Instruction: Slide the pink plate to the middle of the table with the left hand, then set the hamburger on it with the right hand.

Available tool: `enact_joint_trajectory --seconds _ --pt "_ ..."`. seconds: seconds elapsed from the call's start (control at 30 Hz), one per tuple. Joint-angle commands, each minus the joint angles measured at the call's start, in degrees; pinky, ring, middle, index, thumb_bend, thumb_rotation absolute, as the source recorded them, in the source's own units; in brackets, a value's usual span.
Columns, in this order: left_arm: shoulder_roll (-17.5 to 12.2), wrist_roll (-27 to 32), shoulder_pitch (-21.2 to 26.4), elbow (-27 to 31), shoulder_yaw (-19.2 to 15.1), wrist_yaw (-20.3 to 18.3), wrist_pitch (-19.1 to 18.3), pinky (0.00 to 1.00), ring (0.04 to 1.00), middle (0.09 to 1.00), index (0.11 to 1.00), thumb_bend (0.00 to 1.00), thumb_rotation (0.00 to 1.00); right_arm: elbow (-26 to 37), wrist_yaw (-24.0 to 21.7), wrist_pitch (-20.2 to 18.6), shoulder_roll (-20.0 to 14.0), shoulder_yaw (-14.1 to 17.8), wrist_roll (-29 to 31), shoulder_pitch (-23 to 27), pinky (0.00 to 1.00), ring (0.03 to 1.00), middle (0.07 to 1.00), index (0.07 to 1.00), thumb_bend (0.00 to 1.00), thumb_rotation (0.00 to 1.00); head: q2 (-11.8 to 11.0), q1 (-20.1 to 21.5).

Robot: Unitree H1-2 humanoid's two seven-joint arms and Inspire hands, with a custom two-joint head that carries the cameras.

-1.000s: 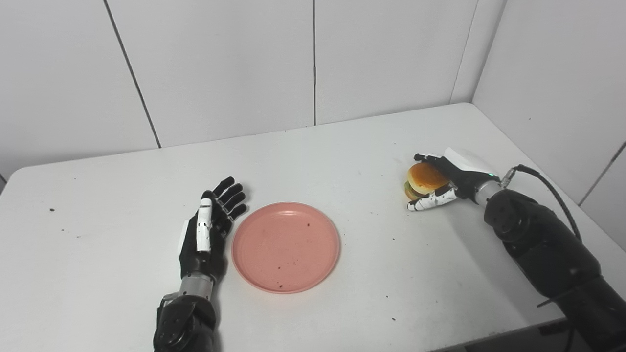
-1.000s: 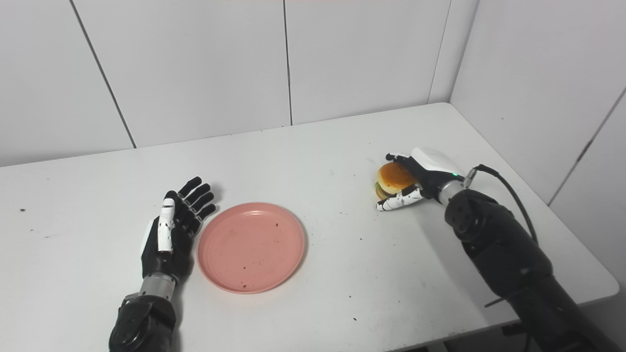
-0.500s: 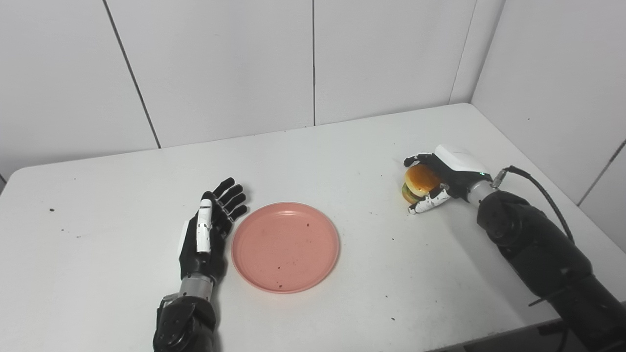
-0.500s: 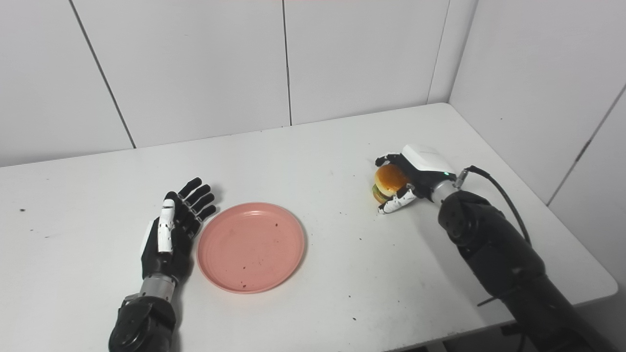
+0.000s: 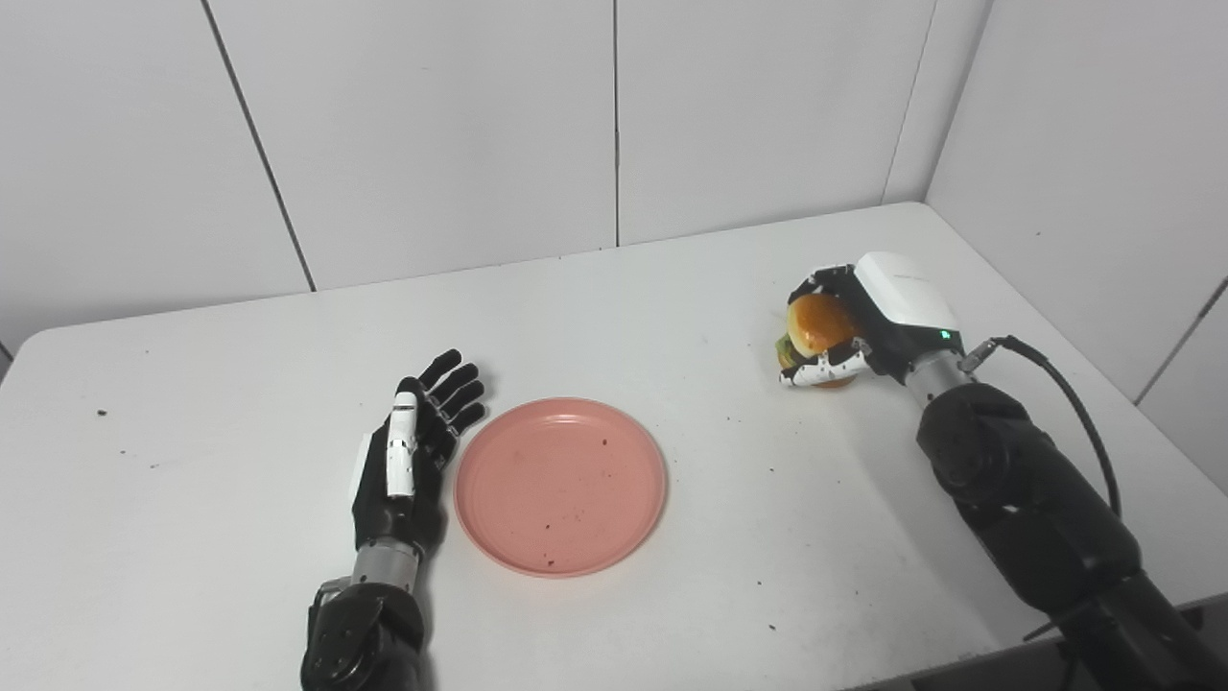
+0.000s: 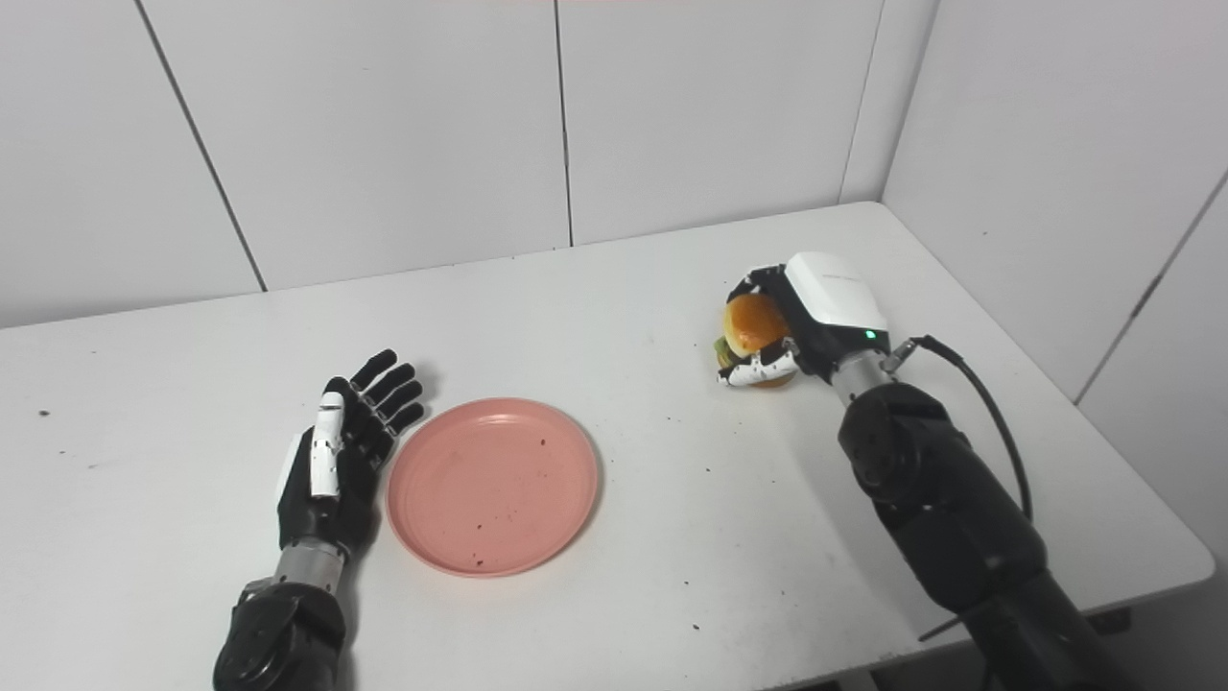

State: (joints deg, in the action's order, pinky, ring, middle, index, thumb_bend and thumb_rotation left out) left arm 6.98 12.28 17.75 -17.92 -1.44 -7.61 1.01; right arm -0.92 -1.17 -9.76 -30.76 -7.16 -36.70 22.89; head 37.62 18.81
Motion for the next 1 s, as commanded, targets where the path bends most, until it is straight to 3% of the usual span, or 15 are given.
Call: enact_joint_trajectory --seconds 0.0,0.2,0.4,0.5,0.53,0.7,0.97 --pt "0.4 -0.2 -1.2 -0.3 0.2 0.5 -0.5 0.81 0.812 0.793 0.756 0.32 1.0 4.1 -0.8 -0.9 0.1 0.9 -0.1 2.8 0.17 0.251 0.472 0.488 0.52 0.0 0.1 -0.4" --pt "0.6 -0.7 -1.0 -1.1 0.5 0.7 0.0 0.79 0.809 0.79 0.753 0.32 1.0 8.8 -3.8 -0.5 3.0 -0.8 -1.3 4.2 0.15 0.24 0.472 0.487 0.52 0.0 0.1 -2.1" --pt "1.2 -1.4 -1.1 -1.3 0.8 1.2 1.2 0.78 0.802 0.782 0.745 0.31 1.0 9.7 -6.4 1.1 7.1 -5.0 -2.7 6.1 0.18 0.261 0.473 0.487 0.52 0.0 0.4 -5.4" --pt "1.8 -1.7 -1.0 -1.6 0.8 1.7 1.5 0.77 0.8 0.778 0.739 0.3 1.0 8.8 -6.7 2.5 9.1 -7.3 -3.2 7.0 0.19 0.289 0.435 0.497 0.52 0.0 0.5 -7.0" --pt "2.0 -1.9 -1.1 -1.4 0.9 2.0 1.2 0.78 0.8 0.777 0.737 0.3 1.0 8.1 -6.8 3.1 9.7 -8.0 -3.2 7.2 0.2 0.307 0.46 0.491 0.52 0.0 0.6 -8.1" --pt "3.0 -2.5 -1.2 -1.1 1.1 3.2 0.9 0.78 0.808 0.787 0.75 0.29 1.0 4.7 -6.7 6.7 12.2 -11.2 -2.8 8.2 0.18 0.247 0.471 0.487 0.52 0.0 0.8 -10.3" --pt "4.0 -2.8 -1.3 -1.1 1.8 3.3 1.6 0.77 0.8 0.781 0.756 0.28 1.0 2.1 -7.1 11.0 14.3 -15.5 -3.6 8.0 0.17 0.238 0.472 0.485 0.52 0.0 1.4 -16.4"
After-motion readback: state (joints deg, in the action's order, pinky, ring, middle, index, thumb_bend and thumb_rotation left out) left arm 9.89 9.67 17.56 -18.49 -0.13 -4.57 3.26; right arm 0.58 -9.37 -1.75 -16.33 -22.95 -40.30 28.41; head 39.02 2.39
